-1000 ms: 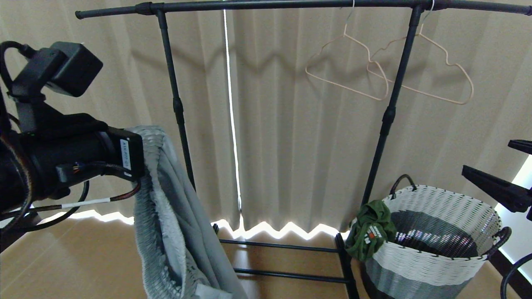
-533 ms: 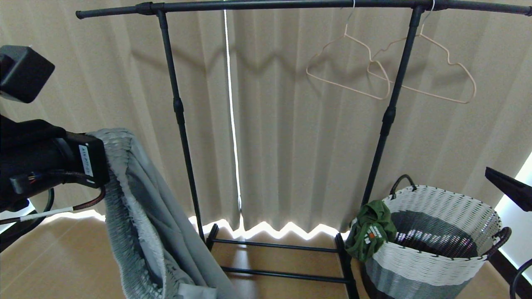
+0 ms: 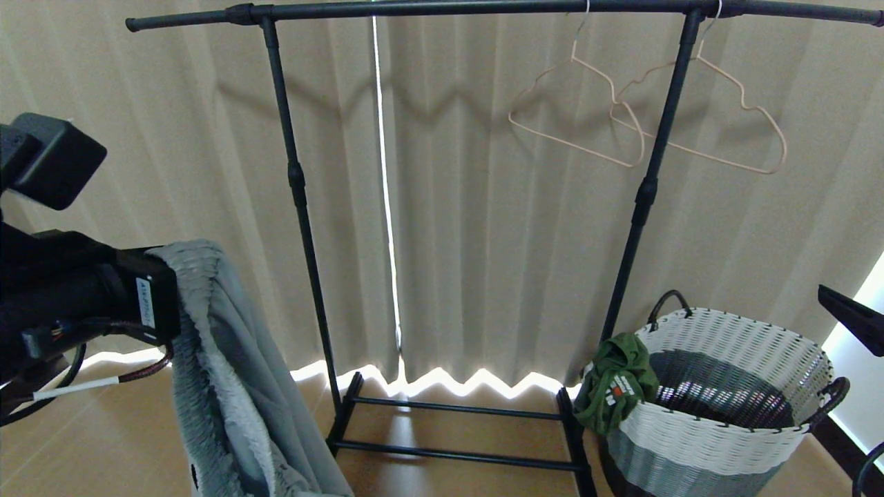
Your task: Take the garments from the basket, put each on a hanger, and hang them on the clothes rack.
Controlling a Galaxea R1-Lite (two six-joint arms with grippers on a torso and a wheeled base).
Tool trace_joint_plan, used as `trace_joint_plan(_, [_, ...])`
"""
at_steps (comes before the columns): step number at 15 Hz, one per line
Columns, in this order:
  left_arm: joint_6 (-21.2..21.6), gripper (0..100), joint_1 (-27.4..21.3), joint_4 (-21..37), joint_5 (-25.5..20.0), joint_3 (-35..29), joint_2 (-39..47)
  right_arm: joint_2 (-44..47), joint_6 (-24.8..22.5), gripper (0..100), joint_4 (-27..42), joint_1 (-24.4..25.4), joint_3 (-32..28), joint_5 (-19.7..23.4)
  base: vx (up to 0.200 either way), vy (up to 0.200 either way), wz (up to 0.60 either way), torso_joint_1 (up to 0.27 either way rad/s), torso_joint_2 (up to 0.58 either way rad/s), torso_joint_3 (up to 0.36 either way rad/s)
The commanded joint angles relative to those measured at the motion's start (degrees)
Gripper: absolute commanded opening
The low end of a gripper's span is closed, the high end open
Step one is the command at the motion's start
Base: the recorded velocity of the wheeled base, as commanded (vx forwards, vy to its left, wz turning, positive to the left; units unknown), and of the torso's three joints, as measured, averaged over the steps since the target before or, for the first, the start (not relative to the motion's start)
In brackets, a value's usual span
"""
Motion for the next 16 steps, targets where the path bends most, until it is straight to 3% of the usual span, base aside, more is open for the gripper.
trace_joint_plan(1, [0.1,0,-0.1,-0.1,-0.1,2.4,-2.4,-0.1,0.0,100,0.0,0.0,0.0,0.0,0.000,0.000,0.00,0.000,0.00,0.000])
trace_joint_plan(5, [0.1,0,0.1,0.0,-1.3,2.6,-3.8,-0.1,0.0,100,0.0,0.0,-0.3,0.0,0.000,0.000,0.00,0.000,0.00,0.000])
trace_joint_plan(9, [0.6,0,0.1,-0.2,-1.3,4.1,-3.8,-0.2,0.0,100,0.0,0.0,-0.3,0.0,0.000,0.000,0.00,0.067,-0.23,-0.228])
trace_joint_plan(16, [0.6,0,0.1,-0.6,-1.3,5.9,-3.8,-0.1,0.0,100,-0.1,0.0,-0.3,0.1,0.000,0.000,0.00,0.182,-0.51,-0.290])
